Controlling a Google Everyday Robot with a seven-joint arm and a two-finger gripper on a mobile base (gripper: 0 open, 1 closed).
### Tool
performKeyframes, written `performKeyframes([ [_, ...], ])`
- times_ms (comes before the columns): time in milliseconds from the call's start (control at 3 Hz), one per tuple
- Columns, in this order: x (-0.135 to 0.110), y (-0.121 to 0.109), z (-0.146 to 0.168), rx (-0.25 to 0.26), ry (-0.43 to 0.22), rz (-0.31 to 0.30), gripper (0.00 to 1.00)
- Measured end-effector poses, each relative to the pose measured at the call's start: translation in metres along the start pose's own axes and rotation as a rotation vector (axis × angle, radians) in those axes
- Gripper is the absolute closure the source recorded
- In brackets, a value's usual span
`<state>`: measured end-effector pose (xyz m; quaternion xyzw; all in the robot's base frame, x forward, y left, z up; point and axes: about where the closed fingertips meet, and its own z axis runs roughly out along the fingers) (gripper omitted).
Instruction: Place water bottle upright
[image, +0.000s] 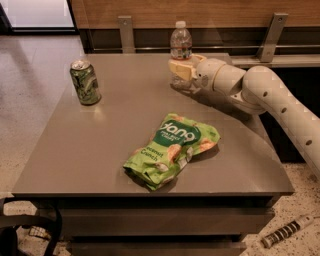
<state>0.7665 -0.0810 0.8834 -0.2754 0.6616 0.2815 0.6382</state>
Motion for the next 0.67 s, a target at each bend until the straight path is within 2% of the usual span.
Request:
performKeyframes([
  [333, -0.0001, 0.0022, 0.0023, -0.004, 0.0, 0.0, 0.07],
  [667, -0.0001, 0.0036, 0.0037, -0.007, 0.0, 0.0, 0.0],
])
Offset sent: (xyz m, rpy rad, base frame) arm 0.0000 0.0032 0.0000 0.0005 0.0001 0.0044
